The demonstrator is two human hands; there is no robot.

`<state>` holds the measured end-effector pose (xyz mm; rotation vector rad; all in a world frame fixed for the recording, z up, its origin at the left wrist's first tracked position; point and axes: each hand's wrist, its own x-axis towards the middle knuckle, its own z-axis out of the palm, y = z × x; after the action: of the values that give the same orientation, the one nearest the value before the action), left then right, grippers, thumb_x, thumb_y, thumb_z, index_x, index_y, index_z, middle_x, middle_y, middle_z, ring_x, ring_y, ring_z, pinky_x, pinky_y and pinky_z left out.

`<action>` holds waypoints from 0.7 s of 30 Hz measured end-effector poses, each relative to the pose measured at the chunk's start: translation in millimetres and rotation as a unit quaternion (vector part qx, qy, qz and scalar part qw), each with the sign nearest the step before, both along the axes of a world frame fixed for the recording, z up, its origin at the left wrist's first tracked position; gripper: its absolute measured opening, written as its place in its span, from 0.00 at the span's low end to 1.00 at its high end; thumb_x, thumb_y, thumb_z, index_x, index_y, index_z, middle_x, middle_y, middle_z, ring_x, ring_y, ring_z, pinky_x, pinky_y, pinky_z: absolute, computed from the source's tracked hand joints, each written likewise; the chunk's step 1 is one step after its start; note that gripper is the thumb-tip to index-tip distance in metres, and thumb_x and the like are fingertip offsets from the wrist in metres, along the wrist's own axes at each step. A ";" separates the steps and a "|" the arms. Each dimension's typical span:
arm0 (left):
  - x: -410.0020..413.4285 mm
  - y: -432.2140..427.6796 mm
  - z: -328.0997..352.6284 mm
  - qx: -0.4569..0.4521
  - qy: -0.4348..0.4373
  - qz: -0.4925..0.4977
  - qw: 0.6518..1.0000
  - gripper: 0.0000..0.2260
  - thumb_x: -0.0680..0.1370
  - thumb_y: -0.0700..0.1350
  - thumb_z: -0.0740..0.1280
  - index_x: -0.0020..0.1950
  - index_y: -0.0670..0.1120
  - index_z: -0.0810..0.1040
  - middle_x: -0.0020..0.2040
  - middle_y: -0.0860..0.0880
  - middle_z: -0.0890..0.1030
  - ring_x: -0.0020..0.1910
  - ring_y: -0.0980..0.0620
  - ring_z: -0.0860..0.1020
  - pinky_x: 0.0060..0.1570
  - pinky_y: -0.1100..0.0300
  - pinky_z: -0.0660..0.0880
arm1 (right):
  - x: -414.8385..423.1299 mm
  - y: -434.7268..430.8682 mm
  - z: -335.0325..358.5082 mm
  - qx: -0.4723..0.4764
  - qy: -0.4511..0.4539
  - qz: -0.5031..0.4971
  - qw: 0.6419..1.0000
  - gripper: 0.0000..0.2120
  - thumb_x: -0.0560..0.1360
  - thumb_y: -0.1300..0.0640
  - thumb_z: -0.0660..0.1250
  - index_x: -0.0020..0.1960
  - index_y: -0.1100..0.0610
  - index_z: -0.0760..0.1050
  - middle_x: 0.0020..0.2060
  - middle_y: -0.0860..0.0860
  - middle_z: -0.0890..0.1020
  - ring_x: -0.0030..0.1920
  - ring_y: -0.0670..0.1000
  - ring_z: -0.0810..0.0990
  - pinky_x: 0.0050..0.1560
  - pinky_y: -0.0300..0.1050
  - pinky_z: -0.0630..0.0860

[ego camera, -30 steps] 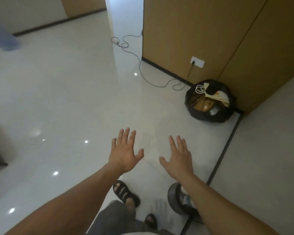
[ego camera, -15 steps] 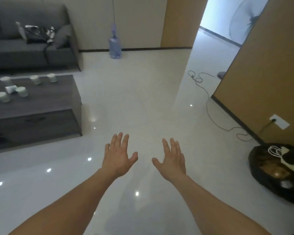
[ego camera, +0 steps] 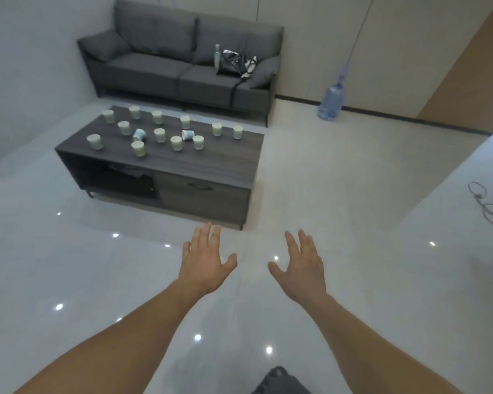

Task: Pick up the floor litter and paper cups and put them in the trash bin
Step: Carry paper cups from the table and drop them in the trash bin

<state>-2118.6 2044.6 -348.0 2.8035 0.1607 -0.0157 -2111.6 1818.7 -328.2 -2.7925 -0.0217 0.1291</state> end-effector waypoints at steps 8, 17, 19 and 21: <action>96.0 73.3 1.2 0.006 -0.006 0.074 0.997 0.36 0.75 0.67 0.51 0.78 0.52 0.46 0.79 0.50 0.46 0.77 0.48 0.43 0.73 0.46 0.48 | 140.7 83.2 -8.4 0.010 -0.001 0.086 0.996 0.39 0.76 0.34 0.58 0.79 0.45 0.44 0.79 0.49 0.43 0.78 0.52 0.41 0.76 0.55 0.50; 217.7 135.7 23.9 0.014 -0.010 0.151 0.988 0.36 0.75 0.65 0.54 0.78 0.52 0.46 0.79 0.50 0.46 0.77 0.49 0.43 0.74 0.45 0.50 | 299.7 166.1 2.6 0.023 -0.007 0.187 0.982 0.40 0.76 0.35 0.59 0.79 0.47 0.45 0.79 0.50 0.43 0.78 0.53 0.41 0.76 0.55 0.52; 233.2 143.9 18.9 0.015 -0.006 0.158 0.987 0.36 0.75 0.65 0.54 0.78 0.52 0.46 0.79 0.50 0.46 0.77 0.49 0.43 0.74 0.46 0.51 | 322.4 178.5 -1.7 0.020 0.002 0.193 0.981 0.40 0.76 0.35 0.59 0.79 0.46 0.45 0.79 0.49 0.42 0.78 0.53 0.41 0.75 0.55 0.54; 252.3 159.2 12.5 0.009 0.004 0.169 0.986 0.36 0.75 0.66 0.54 0.78 0.52 0.46 0.79 0.50 0.46 0.77 0.49 0.43 0.74 0.46 0.51 | 345.7 195.1 -6.2 0.017 0.007 0.205 0.979 0.40 0.76 0.35 0.59 0.79 0.46 0.44 0.79 0.48 0.42 0.78 0.53 0.41 0.74 0.55 0.55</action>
<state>-1866.3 2203.8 -335.4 2.7569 0.6387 0.0557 -1765.9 2013.8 -334.4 -2.7140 -0.5918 0.2441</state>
